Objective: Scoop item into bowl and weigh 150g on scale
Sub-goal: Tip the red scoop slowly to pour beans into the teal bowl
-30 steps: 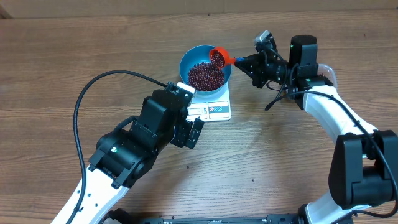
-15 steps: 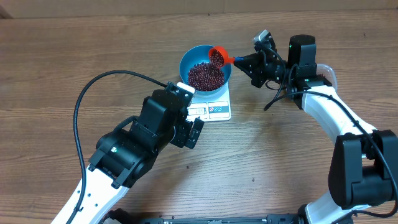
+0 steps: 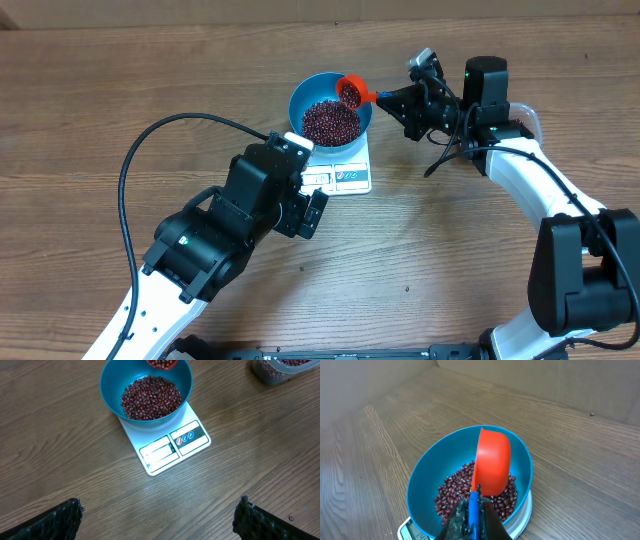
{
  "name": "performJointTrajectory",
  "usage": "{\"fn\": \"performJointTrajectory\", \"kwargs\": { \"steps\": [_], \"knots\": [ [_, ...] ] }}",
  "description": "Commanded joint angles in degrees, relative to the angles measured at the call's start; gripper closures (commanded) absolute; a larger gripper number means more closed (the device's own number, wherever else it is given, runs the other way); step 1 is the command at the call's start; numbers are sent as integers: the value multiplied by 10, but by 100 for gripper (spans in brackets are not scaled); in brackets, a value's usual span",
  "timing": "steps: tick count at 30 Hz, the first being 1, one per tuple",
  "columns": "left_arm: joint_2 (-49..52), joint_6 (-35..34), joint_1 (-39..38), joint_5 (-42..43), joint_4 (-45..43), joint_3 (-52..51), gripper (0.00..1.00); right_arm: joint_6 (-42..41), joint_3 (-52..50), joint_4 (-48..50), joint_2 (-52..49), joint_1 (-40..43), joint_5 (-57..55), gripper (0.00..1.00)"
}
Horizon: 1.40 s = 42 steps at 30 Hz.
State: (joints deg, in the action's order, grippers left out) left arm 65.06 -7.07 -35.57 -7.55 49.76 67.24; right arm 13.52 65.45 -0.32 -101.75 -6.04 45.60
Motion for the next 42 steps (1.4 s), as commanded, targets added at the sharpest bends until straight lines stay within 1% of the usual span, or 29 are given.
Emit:
{"fn": "performJointTrajectory", "kwargs": {
  "steps": [1, 4, 7, 38, 42],
  "knots": [
    [2, 9, 3, -5, -1, 4, 1, -63, 1, 0, -2, 1, -1, 96],
    [2, 9, 3, -5, -1, 4, 0, -110, 1, 0, -2, 1, -1, 96],
    [2, 9, 3, -5, -1, 4, 1, -133, 1, 0, -2, 1, 4, 96],
    [2, 9, 3, -5, -1, 4, 0, -131, 1, 9, -2, -3, 4, 96],
    [2, 9, 3, -5, -1, 4, 0, -145, 2, 21, -2, -7, -7, 96]
  ]
}}
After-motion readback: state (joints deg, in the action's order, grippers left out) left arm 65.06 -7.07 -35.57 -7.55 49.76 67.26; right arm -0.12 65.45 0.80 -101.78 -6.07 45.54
